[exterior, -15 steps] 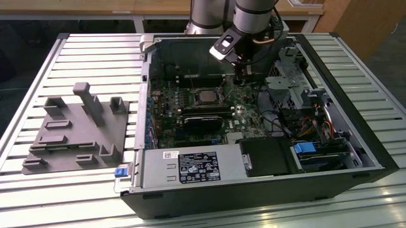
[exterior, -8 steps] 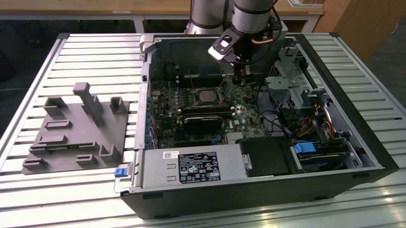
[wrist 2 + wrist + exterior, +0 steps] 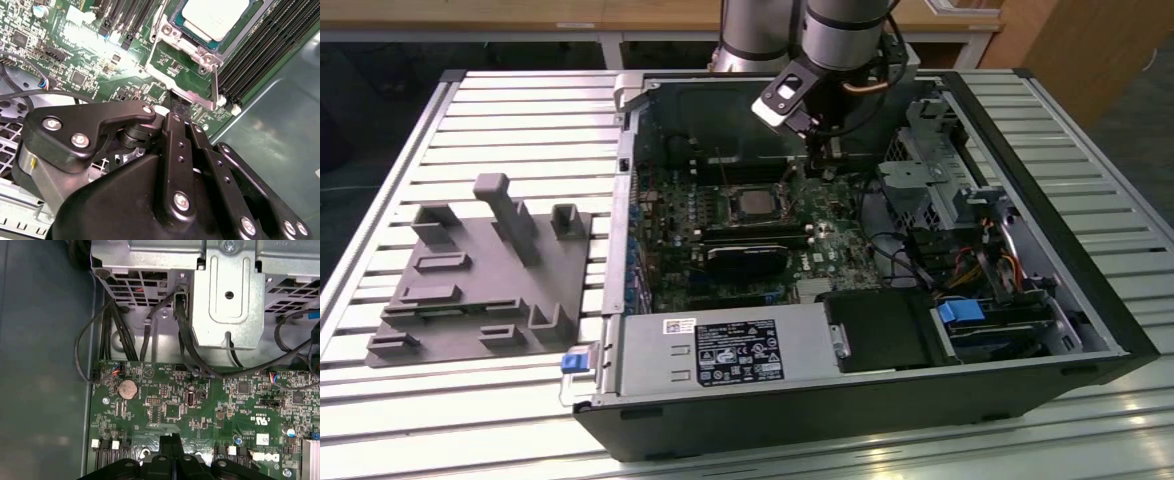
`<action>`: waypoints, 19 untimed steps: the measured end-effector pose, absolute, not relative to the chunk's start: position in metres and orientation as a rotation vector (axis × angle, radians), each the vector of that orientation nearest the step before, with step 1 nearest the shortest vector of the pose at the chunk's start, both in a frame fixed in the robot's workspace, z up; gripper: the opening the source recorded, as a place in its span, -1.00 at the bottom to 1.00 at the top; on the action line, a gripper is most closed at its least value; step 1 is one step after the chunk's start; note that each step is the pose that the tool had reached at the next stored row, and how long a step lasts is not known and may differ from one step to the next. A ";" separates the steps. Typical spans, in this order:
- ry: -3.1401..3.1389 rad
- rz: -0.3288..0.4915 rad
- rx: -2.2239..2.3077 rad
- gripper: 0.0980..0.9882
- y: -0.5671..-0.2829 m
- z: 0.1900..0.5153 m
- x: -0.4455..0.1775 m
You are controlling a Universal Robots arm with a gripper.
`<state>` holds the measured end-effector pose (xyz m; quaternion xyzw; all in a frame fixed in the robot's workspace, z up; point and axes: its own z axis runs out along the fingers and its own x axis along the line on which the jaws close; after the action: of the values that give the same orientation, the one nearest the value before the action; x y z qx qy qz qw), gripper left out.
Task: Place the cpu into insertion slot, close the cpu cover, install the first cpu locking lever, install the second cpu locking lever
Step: 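Close the cpu cover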
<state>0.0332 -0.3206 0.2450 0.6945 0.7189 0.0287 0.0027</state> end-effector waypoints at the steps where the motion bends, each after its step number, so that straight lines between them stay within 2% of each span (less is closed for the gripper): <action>1: 2.255 0.090 2.178 -0.98 -0.321 0.245 0.033; 19: 2.255 0.090 2.178 -0.98 -0.321 0.245 0.026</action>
<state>0.0256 -0.3206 0.2450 0.6945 0.7189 0.0287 0.0027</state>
